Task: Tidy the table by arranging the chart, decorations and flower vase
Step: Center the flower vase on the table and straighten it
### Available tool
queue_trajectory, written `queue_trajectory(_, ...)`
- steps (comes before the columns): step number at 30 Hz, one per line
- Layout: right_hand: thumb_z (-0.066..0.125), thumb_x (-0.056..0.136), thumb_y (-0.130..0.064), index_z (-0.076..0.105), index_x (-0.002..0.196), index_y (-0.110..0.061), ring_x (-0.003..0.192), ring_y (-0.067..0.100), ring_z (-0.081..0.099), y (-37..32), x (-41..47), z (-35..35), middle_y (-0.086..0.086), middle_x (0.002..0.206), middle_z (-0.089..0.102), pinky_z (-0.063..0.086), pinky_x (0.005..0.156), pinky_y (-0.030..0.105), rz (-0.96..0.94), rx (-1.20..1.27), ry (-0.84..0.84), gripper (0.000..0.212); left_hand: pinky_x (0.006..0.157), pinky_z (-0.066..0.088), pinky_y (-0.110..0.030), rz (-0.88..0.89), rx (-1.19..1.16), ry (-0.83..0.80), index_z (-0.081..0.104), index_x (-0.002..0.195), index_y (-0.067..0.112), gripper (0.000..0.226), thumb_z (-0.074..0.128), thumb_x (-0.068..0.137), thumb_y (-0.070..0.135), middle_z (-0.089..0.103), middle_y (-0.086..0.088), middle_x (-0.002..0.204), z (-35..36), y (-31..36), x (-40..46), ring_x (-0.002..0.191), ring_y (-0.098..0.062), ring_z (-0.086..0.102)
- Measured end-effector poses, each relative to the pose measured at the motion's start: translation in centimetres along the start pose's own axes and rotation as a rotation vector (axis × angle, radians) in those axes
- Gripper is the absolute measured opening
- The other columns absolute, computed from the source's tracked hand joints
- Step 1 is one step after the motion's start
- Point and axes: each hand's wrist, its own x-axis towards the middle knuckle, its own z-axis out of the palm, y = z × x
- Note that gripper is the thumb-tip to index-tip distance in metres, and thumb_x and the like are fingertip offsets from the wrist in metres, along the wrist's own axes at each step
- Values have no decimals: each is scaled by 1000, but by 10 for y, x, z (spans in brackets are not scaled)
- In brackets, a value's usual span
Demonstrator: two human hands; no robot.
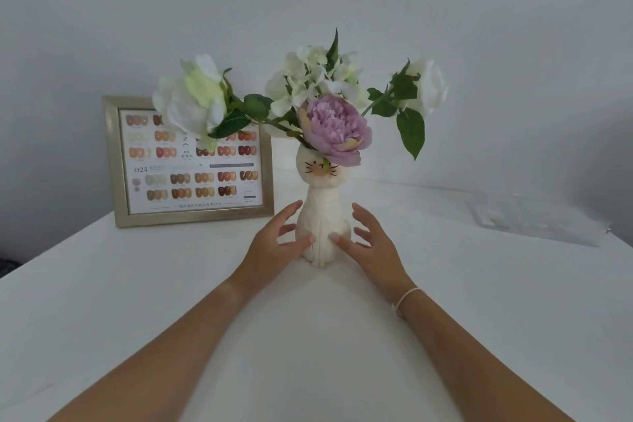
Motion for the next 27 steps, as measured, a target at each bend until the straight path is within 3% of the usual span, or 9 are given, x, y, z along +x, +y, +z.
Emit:
queue_trajectory(2,72,73,-40,36,130,-43,119,10,47,1,3,1,-11,137,43,40,90,21,-1,26,-26,68,81,50,-12,6,-43,-50,36,138,32,64,66,82,28,45,15,140,1,0,4,120,-10,50)
queue_trajectory(4,72,73,-37,38,128,-45,118,10,48,1,5,3,-12,134,45,44,87,18,-3,52,-55,65,85,52,-18,18,-52,-82,36,138,32,63,65,83,27,48,12,138,1,-2,7,121,-13,52)
queue_trajectory(6,72,74,-35,40,129,-42,117,10,51,2,8,3,-10,132,49,49,90,24,-6,79,-81,64,91,51,-25,27,-51,-93,36,138,32,62,65,83,26,51,9,137,1,-4,10,120,-14,53)
queue_trajectory(10,71,76,-32,43,132,-33,110,8,58,2,9,4,-9,131,54,51,95,33,-27,81,-99,62,88,51,-22,41,-67,-108,38,136,34,60,65,83,26,55,11,133,-1,-6,12,118,-9,54)
queue_trajectory(14,71,77,-29,45,131,-31,107,8,60,2,9,3,-9,127,57,53,91,28,-35,100,-95,60,92,50,-27,45,-69,-99,39,136,33,60,66,82,25,55,11,132,0,-5,11,118,-9,54)
queue_trajectory(18,70,77,-28,46,130,-31,107,10,61,4,9,-1,-8,126,58,53,91,30,-41,93,-88,58,90,50,-21,50,-74,-103,41,133,36,58,65,82,25,55,15,130,6,-1,12,118,-8,54)
queue_trajectory(24,68,78,-31,45,130,-34,108,11,60,8,18,-19,-11,126,57,52,93,30,-46,100,-25,56,99,47,-36,71,-65,-114,42,132,37,57,66,82,27,55,16,131,25,7,31,118,-12,55)
queue_trajectory(27,67,79,-31,45,131,-33,109,13,60,12,26,-33,-9,127,57,51,95,33,-49,89,4,56,99,47,-35,75,-57,-126,41,128,43,55,66,80,32,55,20,128,41,9,46,117,-11,55)
